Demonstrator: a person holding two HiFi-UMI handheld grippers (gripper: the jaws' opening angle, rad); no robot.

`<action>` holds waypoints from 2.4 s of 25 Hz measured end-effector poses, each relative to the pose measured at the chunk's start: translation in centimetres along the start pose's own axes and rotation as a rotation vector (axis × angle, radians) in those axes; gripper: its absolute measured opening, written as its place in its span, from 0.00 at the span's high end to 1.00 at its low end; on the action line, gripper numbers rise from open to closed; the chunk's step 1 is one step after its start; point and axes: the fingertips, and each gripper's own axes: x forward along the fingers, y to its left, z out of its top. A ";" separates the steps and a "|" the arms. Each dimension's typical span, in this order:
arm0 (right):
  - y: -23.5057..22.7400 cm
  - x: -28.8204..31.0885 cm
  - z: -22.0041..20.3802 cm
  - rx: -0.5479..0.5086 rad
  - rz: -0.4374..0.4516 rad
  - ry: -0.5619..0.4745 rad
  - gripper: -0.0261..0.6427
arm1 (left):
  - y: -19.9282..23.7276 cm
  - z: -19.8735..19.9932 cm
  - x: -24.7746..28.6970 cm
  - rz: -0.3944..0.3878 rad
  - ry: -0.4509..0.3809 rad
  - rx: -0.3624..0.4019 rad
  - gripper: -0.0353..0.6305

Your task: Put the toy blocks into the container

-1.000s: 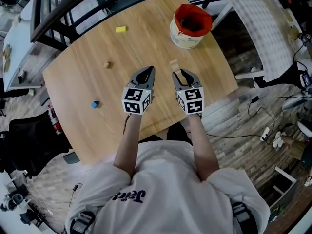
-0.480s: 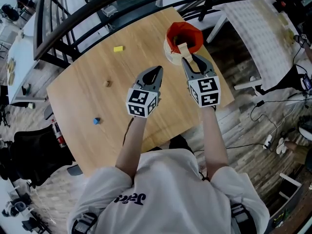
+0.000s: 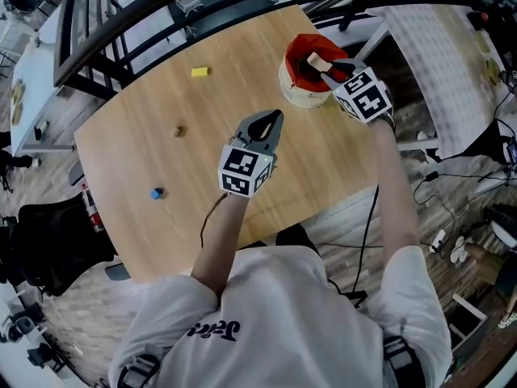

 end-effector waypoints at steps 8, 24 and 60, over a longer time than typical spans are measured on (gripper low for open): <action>-0.9 5.1 -2.1 -0.210 0.158 0.230 0.76 | 1.5 -1.0 -0.4 0.031 0.015 -0.018 0.93; 5.0 4.1 4.8 -0.348 0.222 0.088 0.67 | 4.3 -0.9 -4.3 0.093 -0.002 -0.033 0.93; 58.9 11.9 12.2 -0.220 0.779 -0.092 0.67 | 19.0 -16.9 -45.0 0.845 -0.042 -0.370 0.93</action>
